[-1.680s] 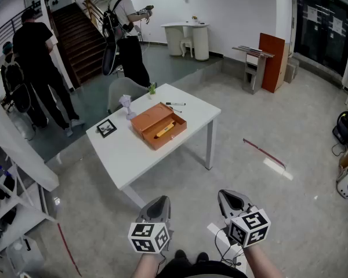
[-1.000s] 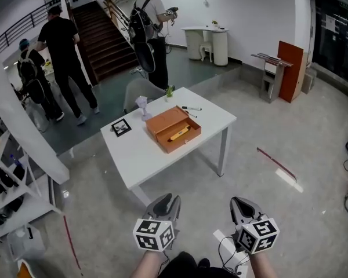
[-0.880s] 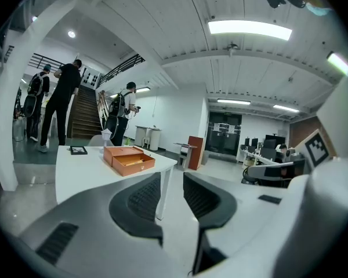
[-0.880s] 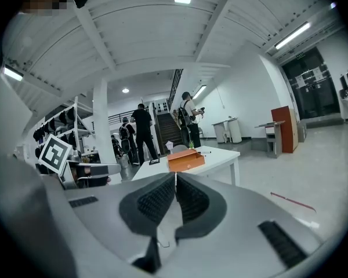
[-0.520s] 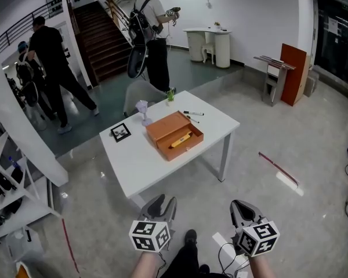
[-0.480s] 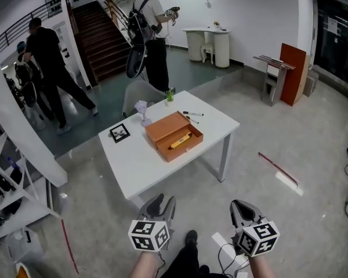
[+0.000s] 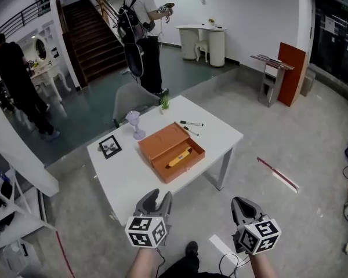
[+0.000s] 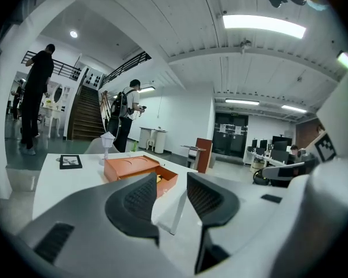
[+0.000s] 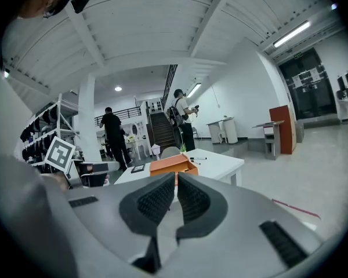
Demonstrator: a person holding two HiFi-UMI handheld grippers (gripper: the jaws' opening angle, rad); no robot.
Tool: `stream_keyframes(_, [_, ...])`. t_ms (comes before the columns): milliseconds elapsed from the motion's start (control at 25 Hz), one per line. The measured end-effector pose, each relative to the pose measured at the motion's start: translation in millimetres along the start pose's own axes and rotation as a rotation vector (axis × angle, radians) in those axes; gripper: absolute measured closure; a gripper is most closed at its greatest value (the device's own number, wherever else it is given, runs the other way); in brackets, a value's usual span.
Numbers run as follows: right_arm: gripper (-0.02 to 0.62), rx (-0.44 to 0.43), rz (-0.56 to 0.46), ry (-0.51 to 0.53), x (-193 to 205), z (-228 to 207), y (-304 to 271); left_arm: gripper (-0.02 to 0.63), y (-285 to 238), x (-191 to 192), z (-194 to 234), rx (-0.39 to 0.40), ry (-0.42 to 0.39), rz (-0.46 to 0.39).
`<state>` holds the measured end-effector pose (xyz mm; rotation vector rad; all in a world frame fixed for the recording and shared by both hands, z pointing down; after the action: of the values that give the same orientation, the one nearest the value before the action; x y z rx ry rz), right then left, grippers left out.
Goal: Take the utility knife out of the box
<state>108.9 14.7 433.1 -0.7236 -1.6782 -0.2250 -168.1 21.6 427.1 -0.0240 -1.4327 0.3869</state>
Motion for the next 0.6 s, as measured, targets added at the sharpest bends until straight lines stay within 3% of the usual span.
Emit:
stream_keyframes(280, [0.594,0.040,-0.003,-0.004,-25.3,-8.6,-67.6,0.466,-65.5,-27.5,51.2,0.023,-0.017,0.010])
stream_keyframes(600, [0.594,0.063,0.002,-0.014,-39.7,-15.1,-111.8,0.466,-114.6,-44.3,81.0,0.052,-0.035,0.017])
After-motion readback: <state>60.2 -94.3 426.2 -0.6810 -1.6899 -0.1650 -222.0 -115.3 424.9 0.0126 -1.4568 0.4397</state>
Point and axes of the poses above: the fingertips, and each gripper's own axes: y backward along the fingers, z to its left, x out of its underside, the point moved 6 cm from there along y, backward along the fingers, and after that the axes turned 1 degree about -y, right-handed, at the moved point
